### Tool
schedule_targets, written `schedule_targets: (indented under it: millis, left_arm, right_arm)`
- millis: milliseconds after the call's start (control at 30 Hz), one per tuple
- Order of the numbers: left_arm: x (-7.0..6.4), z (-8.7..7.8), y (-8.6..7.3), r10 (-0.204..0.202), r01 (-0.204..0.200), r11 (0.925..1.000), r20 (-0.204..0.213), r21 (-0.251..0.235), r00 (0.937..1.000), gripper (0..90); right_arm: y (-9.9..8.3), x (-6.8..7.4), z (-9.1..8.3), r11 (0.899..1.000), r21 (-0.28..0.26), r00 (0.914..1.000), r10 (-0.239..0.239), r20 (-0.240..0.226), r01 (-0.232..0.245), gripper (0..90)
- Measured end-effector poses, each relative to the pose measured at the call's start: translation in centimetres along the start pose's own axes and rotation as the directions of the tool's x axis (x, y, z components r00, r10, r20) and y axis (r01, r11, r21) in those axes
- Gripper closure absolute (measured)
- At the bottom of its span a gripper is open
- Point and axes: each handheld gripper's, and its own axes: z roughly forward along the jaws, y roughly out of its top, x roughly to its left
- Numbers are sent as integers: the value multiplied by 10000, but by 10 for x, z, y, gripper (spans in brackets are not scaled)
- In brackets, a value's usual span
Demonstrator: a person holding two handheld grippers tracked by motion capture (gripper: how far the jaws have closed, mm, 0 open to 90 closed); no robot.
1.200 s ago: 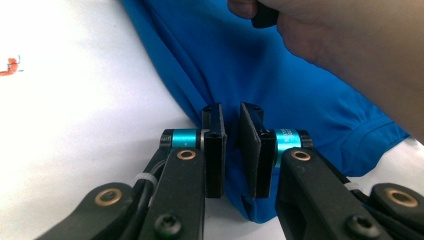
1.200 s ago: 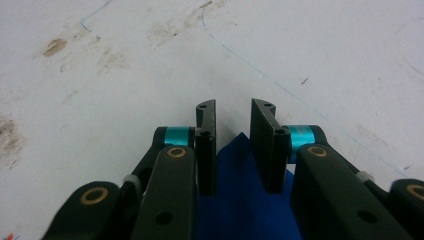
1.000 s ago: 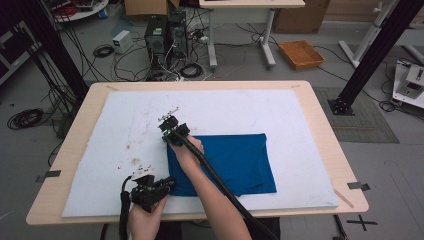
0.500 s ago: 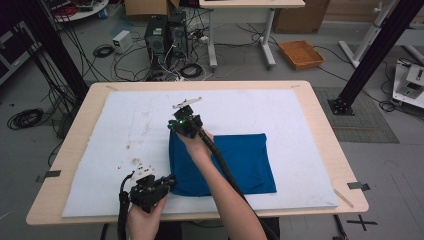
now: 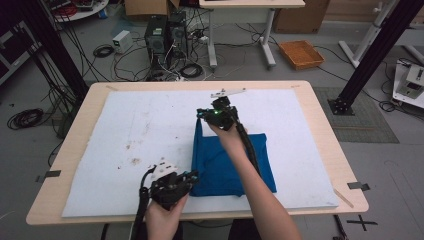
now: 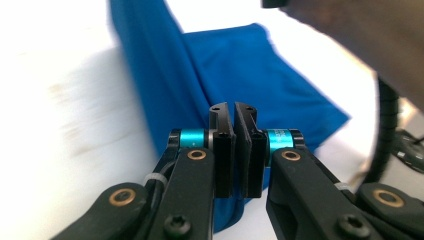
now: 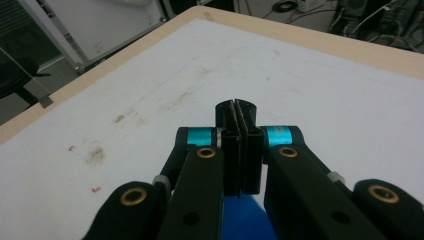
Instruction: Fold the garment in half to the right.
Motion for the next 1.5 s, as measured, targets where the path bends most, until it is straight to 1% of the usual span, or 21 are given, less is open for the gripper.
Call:
schedule_targets:
  millis: [67,167,233,300,367,433,533,600,633,733,867,933,1033,1067,1133,1200,1233,1267,1333,1367,1500]
  left_arm:
    - [-12,13,5,135,-137,9999,265,90,9996,863]
    - [-25,31,8,228,-237,9996,549,171,9982,863]
    - [-32,42,9,381,-394,9989,495,261,9980,864]
    - [-35,49,7,423,-432,9985,286,347,9987,864]
    - [-35,51,5,440,-447,9985,224,326,9988,864]
    - [-34,52,3,439,-446,9982,177,404,9989,864]
    - [-32,52,2,443,-450,9980,154,451,9989,864]
    - [-32,52,2,448,-454,9980,146,450,9989,864]
    - [-32,52,1,470,-476,9978,143,457,9988,864]
    - [-32,52,1,498,-505,9974,155,508,9986,864]
    - [-32,52,0,486,-494,9975,166,507,9987,863]
    - [-31,51,0,486,-496,9975,201,507,9986,863]
    - [-31,51,0,505,-515,9973,213,520,9985,863]
    - [-31,51,0,497,-508,9974,225,519,9985,863]
    - [-31,51,0,505,-516,9973,232,522,9985,863]
    - [-31,51,0,525,-536,9973,223,499,9984,863]
    - [-31,51,0,518,-529,9974,240,498,9984,863]
    - [-31,51,0,504,-515,9975,238,489,9984,863]
    - [-31,50,-1,527,-537,9974,226,488,9984,863]
    - [-31,50,-1,509,-518,9976,208,455,9985,863]
    - [-32,51,0,484,-499,9977,336,459,9983,863]
  right_arm:
    - [-1,-11,-13,9999,-81,9999,61,119,-60,899]
    - [-5,-27,-32,9997,-121,9990,208,407,-203,900]
    - [-9,-36,-40,9996,-45,9977,289,611,-287,900]
    - [-17,-44,-46,9988,18,9967,485,648,-487,900]
    - [-27,-50,-47,9965,270,9935,771,833,-795,838]
    - [-39,-56,-48,9912,500,9870,1164,1104,-1225,769]
    - [-59,-67,-45,9771,982,9777,1775,1125,-1887,714]
    - [-70,-72,-40,9660,1199,9711,2185,958,-2292,714]
    - [-75,-73,-37,9626,1298,9690,2259,1002,-2378,714]
    - [-84,-72,-27,9551,1676,9680,2303,993,-2444,704]
    - [-86,-70,-18,9516,1891,9681,2243,1119,-2423,700]
    - [-87,-71,-16,9481,1971,9656,2281,1250,-2495,693]
    - [-90,-73,-12,9417,2087,9623,2423,1239,-2640,693]
    - [-90,-74,-11,9386,2140,9612,2514,1139,-2708,694]
    - [-92,-73,-8,9329,2312,9602,2575,1079,-2761,728]
    - [-93,-73,-6,9323,2420,9628,2528,955,-2688,801]
    - [-93,-73,-6,9360,2400,9660,2430,885,-2574,839]
    - [-92,-72,-7,9357,2417,9661,2426,878,-2569,870]
    - [-91,-71,-9,9409,2302,9682,2345,868,-2485,879]
    - [-90,-71,-11,9409,2261,9674,2391,837,-2522,882]
    - [-87,-73,-18,9491,1956,9683,2336,879,-2467,886]
